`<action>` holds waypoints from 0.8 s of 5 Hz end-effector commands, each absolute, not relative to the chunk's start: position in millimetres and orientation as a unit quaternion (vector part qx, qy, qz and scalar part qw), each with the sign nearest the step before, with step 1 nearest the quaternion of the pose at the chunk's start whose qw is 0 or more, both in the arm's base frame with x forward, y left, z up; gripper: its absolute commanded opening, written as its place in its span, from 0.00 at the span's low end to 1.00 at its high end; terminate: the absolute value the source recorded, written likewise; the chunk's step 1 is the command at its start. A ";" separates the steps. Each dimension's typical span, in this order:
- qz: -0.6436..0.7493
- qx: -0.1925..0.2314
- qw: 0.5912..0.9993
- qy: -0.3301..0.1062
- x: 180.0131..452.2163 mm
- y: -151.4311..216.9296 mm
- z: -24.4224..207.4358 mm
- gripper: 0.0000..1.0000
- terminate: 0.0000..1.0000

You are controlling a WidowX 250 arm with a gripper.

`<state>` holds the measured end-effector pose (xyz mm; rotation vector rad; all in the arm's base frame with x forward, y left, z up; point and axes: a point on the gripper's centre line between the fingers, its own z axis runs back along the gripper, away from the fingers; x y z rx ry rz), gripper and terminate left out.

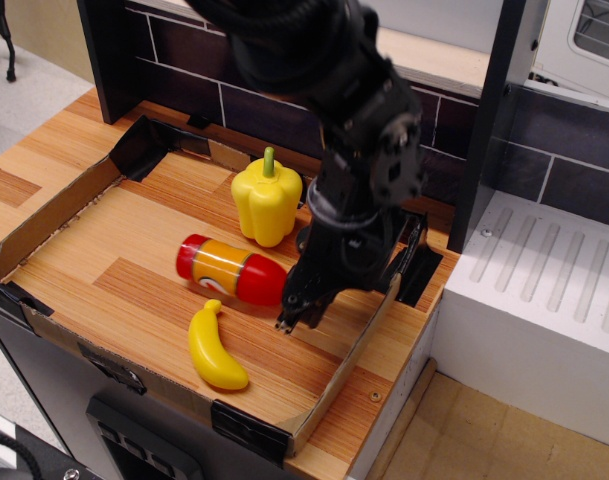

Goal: Upright hot sauce bottle

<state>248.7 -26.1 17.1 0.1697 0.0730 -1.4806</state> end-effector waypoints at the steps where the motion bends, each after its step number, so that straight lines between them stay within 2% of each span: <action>1: -0.671 0.132 0.729 -0.019 243.5 -16.9 73.7 0.00 0.00; 2: -0.669 0.069 0.738 -0.053 240.3 -15.5 90.7 0.00 0.00; 3: -0.647 0.020 0.757 -0.091 237.8 -21.1 92.6 0.00 0.00; 4: -0.638 -0.031 0.753 -0.154 234.9 -23.0 97.7 0.00 0.00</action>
